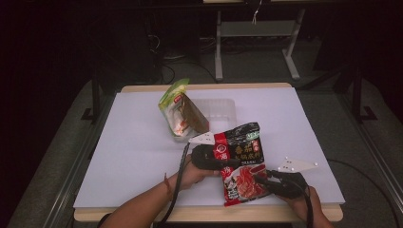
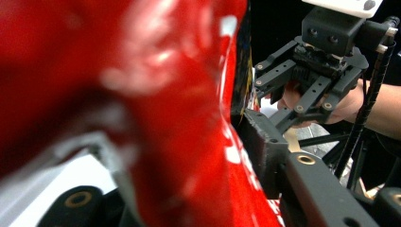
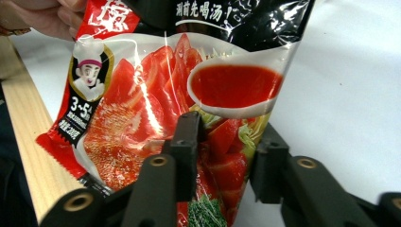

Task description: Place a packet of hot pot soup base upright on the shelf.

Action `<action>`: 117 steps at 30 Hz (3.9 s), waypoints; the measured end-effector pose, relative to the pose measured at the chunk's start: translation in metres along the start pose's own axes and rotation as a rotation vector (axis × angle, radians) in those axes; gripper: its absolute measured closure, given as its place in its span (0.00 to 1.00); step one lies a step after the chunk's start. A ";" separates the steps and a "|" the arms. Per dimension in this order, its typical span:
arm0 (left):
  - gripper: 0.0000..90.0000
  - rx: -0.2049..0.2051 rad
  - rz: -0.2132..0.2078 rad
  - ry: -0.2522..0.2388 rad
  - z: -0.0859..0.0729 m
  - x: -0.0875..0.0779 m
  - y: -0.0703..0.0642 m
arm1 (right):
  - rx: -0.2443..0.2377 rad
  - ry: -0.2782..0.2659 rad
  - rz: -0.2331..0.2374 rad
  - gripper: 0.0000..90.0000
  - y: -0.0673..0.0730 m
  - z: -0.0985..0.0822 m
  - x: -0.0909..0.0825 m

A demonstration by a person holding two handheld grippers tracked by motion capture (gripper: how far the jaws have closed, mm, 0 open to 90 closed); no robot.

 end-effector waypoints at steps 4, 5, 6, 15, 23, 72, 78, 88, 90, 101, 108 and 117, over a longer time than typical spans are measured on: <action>0.80 -0.001 0.023 -0.052 0.007 -0.004 -0.003 | -0.033 -0.023 0.026 0.59 -0.001 0.005 -0.010; 0.82 -0.012 0.029 -0.075 0.010 -0.006 -0.003 | -0.026 -0.032 0.031 0.57 -0.002 0.007 -0.014; 0.84 -0.006 0.042 -0.089 0.012 -0.008 -0.004 | -0.017 -0.037 0.041 0.55 -0.006 0.008 -0.018; 0.86 0.026 0.115 -0.171 0.024 -0.027 -0.004 | -0.006 -0.002 -0.044 0.45 -0.026 0.004 -0.032; 0.87 0.074 0.148 -0.227 0.035 -0.042 -0.007 | -0.011 0.024 -0.061 0.45 -0.030 0.000 -0.029; 0.90 0.305 0.514 -0.417 0.126 -0.046 0.023 | -0.040 0.039 -0.071 0.43 -0.019 -0.009 -0.034; 0.90 0.341 0.587 -0.400 0.127 -0.025 0.038 | -0.040 0.049 -0.062 0.43 -0.020 -0.010 -0.032; 0.90 0.360 0.692 -0.402 0.122 0.000 0.062 | -0.041 0.048 -0.055 0.43 -0.019 -0.011 -0.031; 0.90 0.347 0.714 -0.421 0.121 0.002 0.067 | -0.044 0.055 -0.054 0.43 -0.019 -0.012 -0.031; 0.90 0.356 0.808 -0.417 0.123 0.021 0.074 | -0.052 0.066 -0.041 0.43 -0.016 -0.012 -0.028; 0.87 0.266 0.783 -0.477 0.115 0.017 0.079 | -0.059 0.072 -0.039 0.43 -0.015 -0.012 -0.026; 0.65 0.294 0.637 -0.427 0.105 0.013 0.072 | -0.062 0.086 -0.032 0.42 -0.014 -0.014 -0.023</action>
Point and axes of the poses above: each handheld gripper's, and its own axes: x roughly forward along the jaws, z roughly out of its top, y roughly to its left, the point moved 1 cm from there along x, roughly forward along the jaws, and after that the axes turned 13 degrees about -y, right-handed, at the moved point
